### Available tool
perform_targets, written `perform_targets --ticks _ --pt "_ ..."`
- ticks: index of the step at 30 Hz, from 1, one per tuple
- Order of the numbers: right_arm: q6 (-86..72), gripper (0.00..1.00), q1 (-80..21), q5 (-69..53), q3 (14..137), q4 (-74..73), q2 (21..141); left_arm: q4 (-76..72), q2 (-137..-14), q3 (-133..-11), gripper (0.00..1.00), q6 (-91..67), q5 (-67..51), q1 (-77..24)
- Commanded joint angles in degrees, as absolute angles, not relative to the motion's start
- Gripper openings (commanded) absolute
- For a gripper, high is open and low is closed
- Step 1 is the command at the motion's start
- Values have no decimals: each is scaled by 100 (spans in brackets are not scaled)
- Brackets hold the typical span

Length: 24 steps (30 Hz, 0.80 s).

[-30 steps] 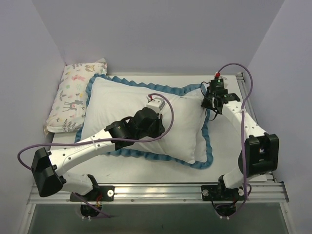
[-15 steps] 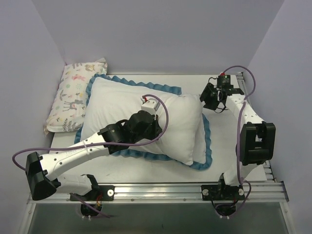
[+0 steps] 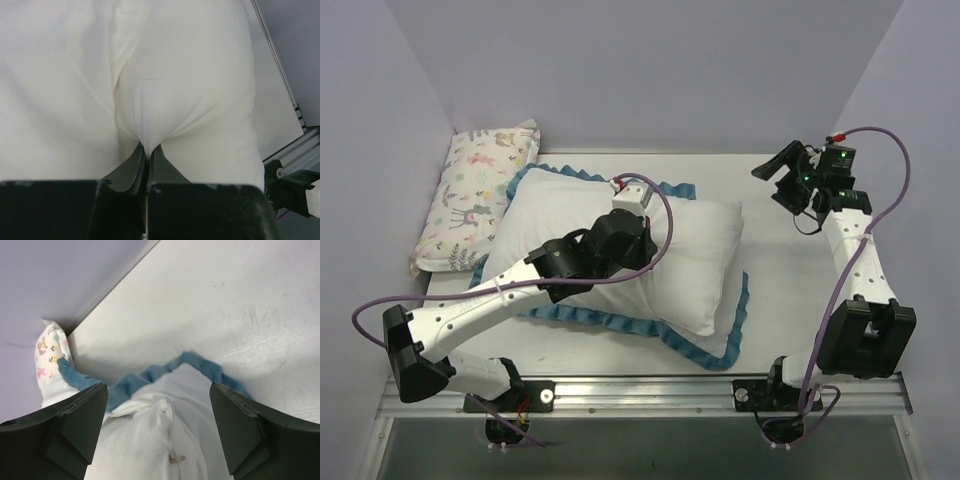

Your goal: Remove the pillowcase from the pillow

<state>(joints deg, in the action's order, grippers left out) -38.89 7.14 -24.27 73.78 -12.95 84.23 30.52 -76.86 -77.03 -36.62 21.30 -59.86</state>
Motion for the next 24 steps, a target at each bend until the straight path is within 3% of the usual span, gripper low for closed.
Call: perform_targets --ticks 1,8,14,19,24 --pt "-4122 86 940 -2531 7339 -1046 8288 2962 -7577 -8147 0 -3612 2408 -5924" --pt "-4202 83 783 -2839 6768 -712 7806 2874 -7628 -8367 0 -3595 2329 -5740" --pt "-4140 93 607 -2874 5758 -712 6295 2575 -8250 -8788 0 -3551 2093 -5546" --pt "-4210 100 90 -2830 4959 -721 5099 2662 -9192 -10103 0 -3349 1776 -5467" --pt "-4035 100 -588 -2383 4510 -975 4579 2909 -10220 -11344 0 -3200 1609 -5467"
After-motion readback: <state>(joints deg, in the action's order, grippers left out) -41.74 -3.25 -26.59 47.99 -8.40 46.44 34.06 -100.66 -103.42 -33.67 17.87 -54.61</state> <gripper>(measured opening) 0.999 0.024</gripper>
